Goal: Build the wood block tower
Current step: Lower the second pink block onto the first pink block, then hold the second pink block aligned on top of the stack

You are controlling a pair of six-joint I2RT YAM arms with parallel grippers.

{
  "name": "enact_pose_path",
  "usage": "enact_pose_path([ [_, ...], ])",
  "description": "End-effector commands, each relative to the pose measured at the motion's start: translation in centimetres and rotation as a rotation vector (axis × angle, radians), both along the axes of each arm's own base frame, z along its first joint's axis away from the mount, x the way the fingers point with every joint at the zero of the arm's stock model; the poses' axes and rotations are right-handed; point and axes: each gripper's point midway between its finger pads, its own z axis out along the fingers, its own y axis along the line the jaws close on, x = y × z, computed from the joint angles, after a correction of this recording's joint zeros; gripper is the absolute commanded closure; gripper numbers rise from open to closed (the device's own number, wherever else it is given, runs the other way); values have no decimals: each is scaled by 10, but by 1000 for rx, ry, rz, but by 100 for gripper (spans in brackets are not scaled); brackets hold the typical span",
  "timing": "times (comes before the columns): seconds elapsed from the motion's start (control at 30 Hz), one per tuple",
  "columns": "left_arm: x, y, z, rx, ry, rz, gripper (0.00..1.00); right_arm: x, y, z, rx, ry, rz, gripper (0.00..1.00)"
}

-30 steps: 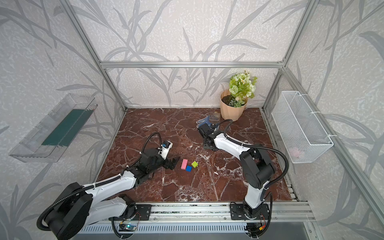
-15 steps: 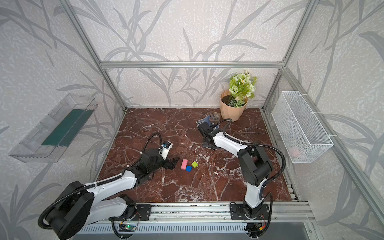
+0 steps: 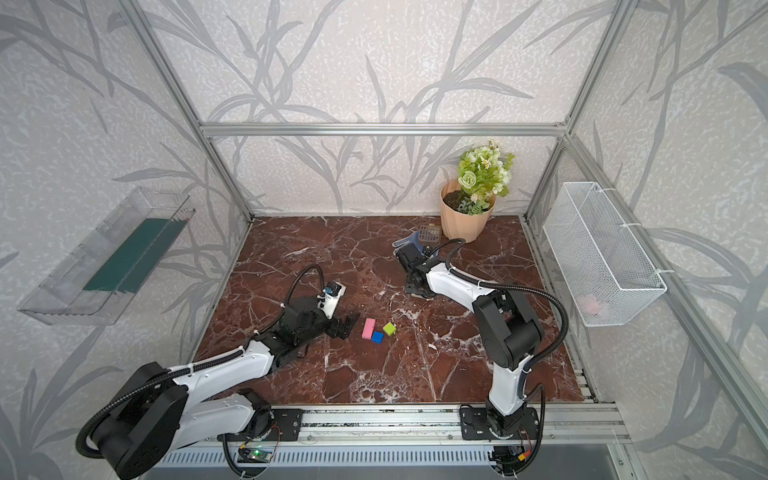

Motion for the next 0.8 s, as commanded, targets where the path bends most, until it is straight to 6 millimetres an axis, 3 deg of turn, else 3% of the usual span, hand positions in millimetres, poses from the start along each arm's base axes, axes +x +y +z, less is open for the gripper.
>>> enact_pose_path([
  [0.0, 6, -2, 12, 7, -40, -1, 1, 1, -7, -3, -9, -1, -34, 65],
  [0.77, 5, -1, 12, 5, -42, -1, 1, 0, -8, -12, 9, 22, -44, 65],
])
